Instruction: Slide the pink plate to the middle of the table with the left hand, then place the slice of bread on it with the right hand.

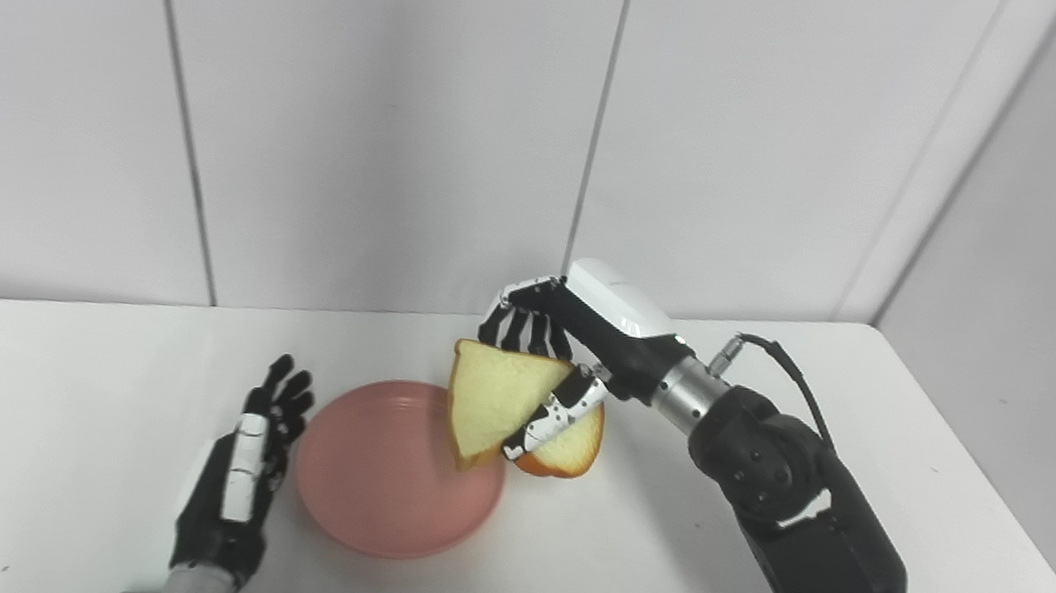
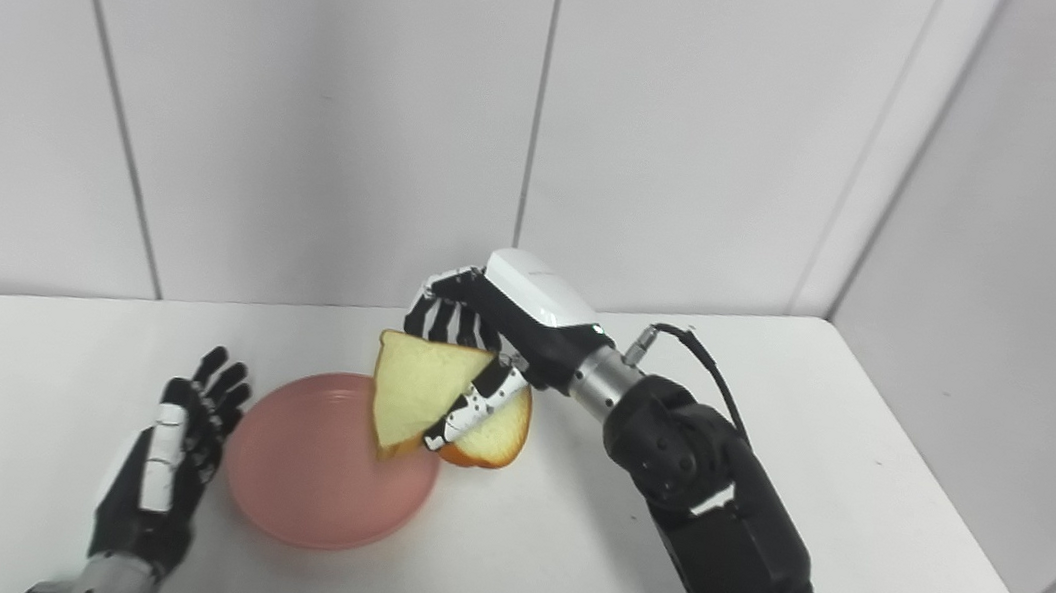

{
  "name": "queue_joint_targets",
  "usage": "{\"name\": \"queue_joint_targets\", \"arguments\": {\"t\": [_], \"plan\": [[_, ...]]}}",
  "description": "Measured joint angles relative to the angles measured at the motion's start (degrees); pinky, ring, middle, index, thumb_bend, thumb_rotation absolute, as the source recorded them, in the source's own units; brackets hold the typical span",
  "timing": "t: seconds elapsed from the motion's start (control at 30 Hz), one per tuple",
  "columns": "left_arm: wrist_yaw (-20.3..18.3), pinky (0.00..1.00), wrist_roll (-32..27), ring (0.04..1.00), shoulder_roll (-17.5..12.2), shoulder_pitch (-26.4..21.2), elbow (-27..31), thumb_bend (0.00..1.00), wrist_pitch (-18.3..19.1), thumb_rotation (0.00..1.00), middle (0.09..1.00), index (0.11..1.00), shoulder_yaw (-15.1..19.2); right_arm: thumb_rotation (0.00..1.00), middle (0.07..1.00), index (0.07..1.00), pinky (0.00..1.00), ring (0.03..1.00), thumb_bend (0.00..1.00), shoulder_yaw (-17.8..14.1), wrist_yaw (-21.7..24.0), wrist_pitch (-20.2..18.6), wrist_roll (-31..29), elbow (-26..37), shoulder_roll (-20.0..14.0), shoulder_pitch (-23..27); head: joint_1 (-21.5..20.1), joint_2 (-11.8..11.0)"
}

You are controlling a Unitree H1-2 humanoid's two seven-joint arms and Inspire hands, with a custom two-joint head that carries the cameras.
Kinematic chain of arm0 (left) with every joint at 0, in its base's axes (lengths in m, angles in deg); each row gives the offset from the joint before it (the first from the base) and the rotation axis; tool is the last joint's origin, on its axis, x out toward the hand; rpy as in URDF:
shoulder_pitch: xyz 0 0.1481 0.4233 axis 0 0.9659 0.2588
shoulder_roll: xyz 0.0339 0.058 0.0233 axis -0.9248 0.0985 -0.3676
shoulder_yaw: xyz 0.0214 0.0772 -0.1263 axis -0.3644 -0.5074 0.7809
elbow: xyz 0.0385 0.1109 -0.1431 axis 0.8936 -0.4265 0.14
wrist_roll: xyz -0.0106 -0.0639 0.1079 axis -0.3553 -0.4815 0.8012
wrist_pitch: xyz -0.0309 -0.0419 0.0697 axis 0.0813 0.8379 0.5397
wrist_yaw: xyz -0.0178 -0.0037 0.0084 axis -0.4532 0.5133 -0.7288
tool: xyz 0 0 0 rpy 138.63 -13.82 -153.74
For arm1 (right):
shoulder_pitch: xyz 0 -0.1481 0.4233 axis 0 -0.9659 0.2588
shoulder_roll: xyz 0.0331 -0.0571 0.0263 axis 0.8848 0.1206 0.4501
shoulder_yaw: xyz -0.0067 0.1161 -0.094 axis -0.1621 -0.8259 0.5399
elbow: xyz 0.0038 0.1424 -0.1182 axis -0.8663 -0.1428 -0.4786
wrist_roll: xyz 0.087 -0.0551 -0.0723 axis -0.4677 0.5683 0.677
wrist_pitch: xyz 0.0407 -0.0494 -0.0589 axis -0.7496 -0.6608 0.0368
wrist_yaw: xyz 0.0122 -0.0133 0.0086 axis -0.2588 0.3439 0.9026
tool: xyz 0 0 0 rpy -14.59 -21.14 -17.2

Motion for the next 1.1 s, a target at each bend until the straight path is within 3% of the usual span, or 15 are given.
{"name": "queue_joint_targets", "arguments": {"t": [0.17, 0.4, 0.7, 1.1], "plan": [[1.28, 0.99, 1.44, 0.972, 1.51, 0.00, 0.01, 0.73, 0.02, 1.00, 0.970, 0.956, -0.68, 0.00, 0.393, 0.494, 0.18, 0.237, 0.52, 1.77, 0.42, 0.01, 0.19, -1.21, 2.53, 0.64, 2.99, 0.97], [2.40, 0.97, 3.14, 0.968, 2.09, -0.07, -0.19, 0.74, 0.01, 1.00, 0.968, 0.956, -1.43, 0.00, 0.394, 0.496, 0.17, 0.243, 0.52, 2.74, 1.49, -0.66, 0.83, -1.37, 3.32, 1.91, 5.64, 1.67], [3.57, 0.97, 4.28, 0.953, 2.76, -0.67, -1.13, 0.77, -0.14, 1.00, 0.945, 0.938, -1.54, 0.00, 0.393, 0.499, 0.17, 0.240, 0.52, 4.87, 1.10, -0.41, 2.57, -8.66, 5.20, 2.15, 7.40, 2.11], [4.74, 0.97, 5.26, 0.945, 3.20, -0.67, -1.16, 0.75, -0.30, 1.00, 0.935, 0.934, -1.76, 0.00, 0.420, 0.495, 0.21, 0.288, 0.53, 7.07, -3.12, 3.00, 7.18, -18.36, 6.42, 4.51, 7.23, 2.55]]}}
